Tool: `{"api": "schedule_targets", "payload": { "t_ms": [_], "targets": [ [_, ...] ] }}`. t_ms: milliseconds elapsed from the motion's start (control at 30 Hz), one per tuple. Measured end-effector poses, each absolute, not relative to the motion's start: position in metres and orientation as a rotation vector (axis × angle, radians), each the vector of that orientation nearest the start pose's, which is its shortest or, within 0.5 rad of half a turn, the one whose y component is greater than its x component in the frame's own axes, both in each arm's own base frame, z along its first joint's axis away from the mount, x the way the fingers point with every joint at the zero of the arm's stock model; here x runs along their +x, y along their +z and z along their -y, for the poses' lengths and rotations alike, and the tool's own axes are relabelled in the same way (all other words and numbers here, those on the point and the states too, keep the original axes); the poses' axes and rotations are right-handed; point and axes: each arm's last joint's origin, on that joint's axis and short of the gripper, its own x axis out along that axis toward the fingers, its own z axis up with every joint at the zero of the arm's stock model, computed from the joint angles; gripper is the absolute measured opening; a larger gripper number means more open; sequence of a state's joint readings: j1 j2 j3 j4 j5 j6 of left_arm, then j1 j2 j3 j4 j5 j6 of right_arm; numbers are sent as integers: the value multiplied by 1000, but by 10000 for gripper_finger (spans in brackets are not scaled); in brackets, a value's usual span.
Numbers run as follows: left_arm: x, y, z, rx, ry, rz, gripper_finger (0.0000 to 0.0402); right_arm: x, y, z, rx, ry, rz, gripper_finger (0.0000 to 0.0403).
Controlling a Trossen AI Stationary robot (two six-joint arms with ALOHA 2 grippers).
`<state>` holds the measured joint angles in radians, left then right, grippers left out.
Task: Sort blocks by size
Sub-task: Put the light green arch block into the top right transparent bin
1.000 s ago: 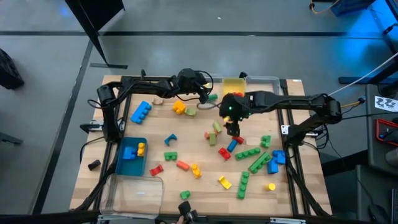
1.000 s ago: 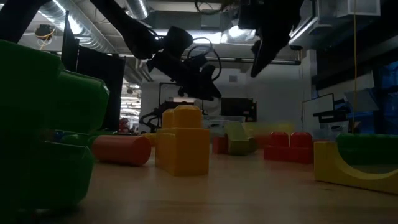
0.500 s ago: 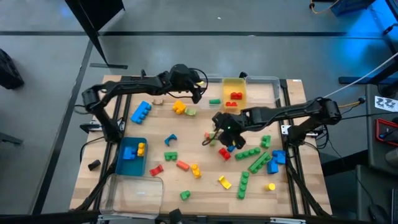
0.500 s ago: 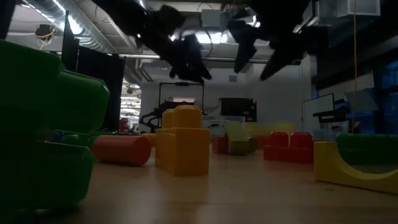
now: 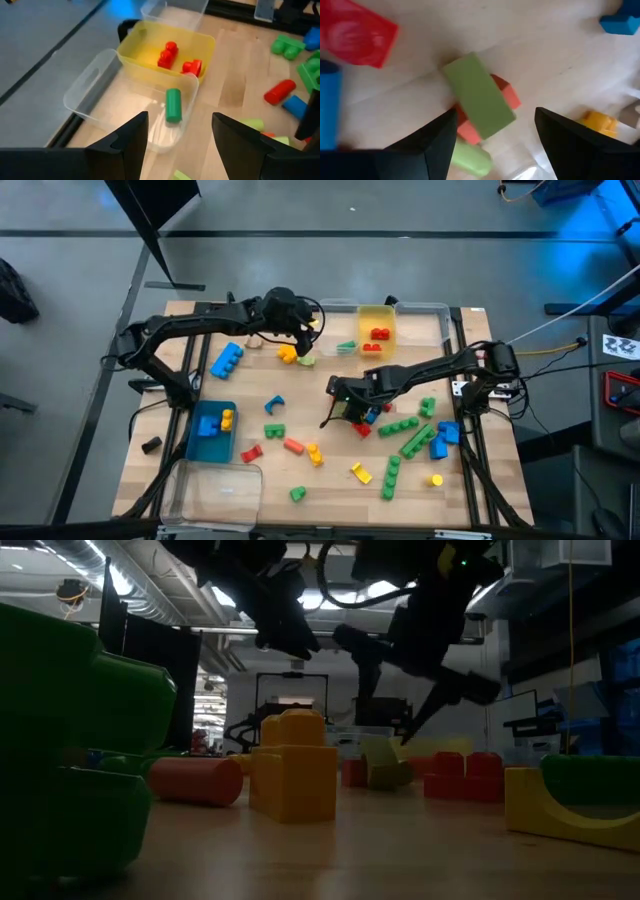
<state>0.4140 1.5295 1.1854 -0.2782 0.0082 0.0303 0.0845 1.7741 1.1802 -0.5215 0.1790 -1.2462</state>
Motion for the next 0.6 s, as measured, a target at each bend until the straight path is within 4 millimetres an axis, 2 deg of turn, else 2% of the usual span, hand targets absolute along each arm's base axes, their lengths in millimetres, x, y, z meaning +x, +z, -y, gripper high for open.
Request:
{"api": "schedule_targets", "payload": {
  "t_ms": [400, 600],
  "targets": [
    [312, 282, -126, -99, 353, -659, 196, 359, 169, -25, -1301, 660, -1044, 264],
    [312, 280, -122, -98, 341, -678, 197, 360, 163, -24, -1310, 640, -1089, 216]
  ]
}}
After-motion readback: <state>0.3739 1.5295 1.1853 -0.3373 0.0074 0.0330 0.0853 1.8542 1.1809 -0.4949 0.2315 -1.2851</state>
